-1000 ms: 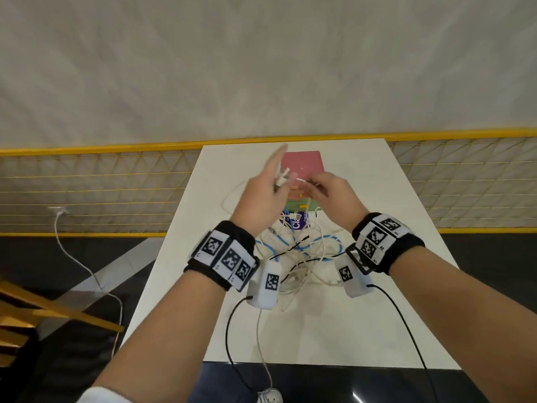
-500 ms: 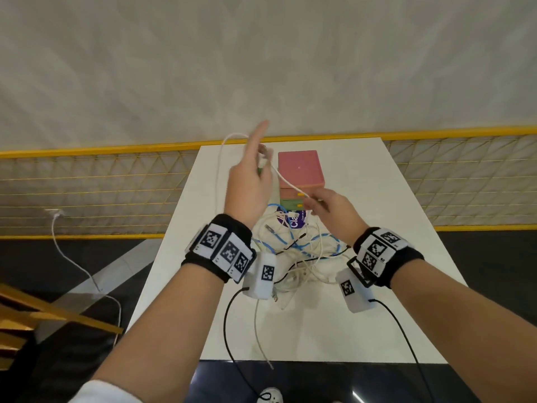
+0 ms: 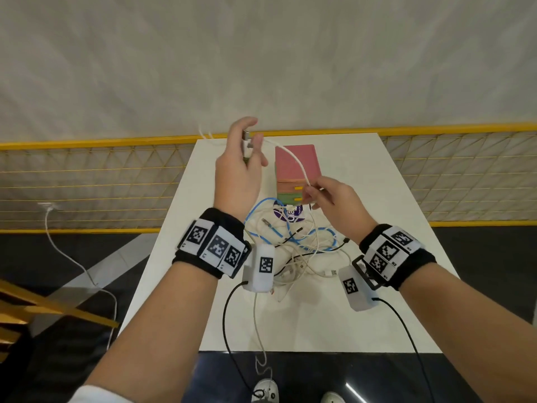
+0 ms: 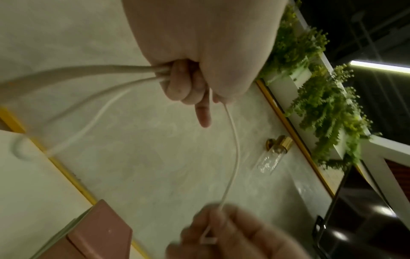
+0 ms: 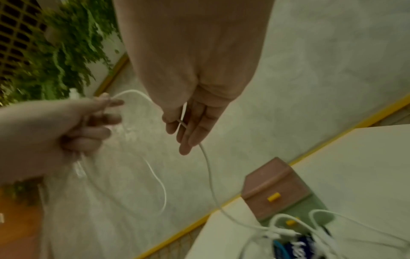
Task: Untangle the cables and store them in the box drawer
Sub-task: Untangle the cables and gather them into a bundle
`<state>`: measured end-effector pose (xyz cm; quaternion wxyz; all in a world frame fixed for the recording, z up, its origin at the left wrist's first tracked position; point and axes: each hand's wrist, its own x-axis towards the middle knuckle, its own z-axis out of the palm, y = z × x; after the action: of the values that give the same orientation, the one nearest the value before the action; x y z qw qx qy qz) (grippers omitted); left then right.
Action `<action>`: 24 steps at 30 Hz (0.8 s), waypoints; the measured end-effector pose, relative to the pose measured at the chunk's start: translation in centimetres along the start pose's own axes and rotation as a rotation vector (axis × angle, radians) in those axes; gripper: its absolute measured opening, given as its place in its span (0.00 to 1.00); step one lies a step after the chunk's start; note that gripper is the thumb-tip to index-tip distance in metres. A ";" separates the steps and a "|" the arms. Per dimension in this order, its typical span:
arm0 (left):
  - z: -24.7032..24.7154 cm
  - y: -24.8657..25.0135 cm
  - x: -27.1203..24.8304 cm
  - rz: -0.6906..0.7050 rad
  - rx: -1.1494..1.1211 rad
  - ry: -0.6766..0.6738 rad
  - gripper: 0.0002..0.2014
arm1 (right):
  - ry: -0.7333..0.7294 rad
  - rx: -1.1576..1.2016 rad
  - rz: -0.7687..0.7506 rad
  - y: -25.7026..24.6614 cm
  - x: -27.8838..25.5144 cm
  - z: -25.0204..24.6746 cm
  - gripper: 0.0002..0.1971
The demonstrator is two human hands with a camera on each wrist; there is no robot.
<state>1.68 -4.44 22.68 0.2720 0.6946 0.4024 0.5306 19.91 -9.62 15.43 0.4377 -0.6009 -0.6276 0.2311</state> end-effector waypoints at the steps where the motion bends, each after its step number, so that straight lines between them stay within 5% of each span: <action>1: 0.2 0.4 -0.4 -0.013 -0.007 -0.060 0.11 | 0.013 0.019 -0.027 -0.9 -0.1 -0.1 0.08; 5: 1.4 2.0 -1.7 -0.092 -0.118 -0.220 0.05 | -0.061 0.111 -0.093 -4.8 -0.7 -0.3 0.07; 10: 0.1 1.7 -1.1 -0.100 -0.026 -0.109 0.07 | -0.573 0.272 0.065 -7.2 -2.9 -1.6 0.06; 14: -1.8 0.4 -0.8 -0.140 0.273 -0.338 0.19 | -0.896 -0.019 0.158 -7.1 -4.1 -2.0 0.17; 17: -2.5 1.0 -1.2 -0.135 0.302 -0.531 0.20 | -0.730 -0.319 0.252 -6.3 -3.6 -1.8 0.33; 20: -2.3 2.2 -1.8 -0.148 0.113 -0.579 0.22 | -0.407 -0.294 0.050 -5.6 -2.3 -1.1 0.21; 22: -1.9 2.9 -2.1 -0.158 -0.010 -0.567 0.21 | -0.461 -0.098 -0.030 -5.9 -1.7 0.0 0.23; 24: -1.5 3.4 -2.1 -0.165 -0.099 -0.533 0.20 | -0.561 0.043 -0.054 -6.1 -1.4 1.8 0.15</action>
<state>0.92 -8.12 24.72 0.4442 0.7603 0.3456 0.3242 14.92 -11.59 19.09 0.2653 -0.4871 -0.7352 0.3898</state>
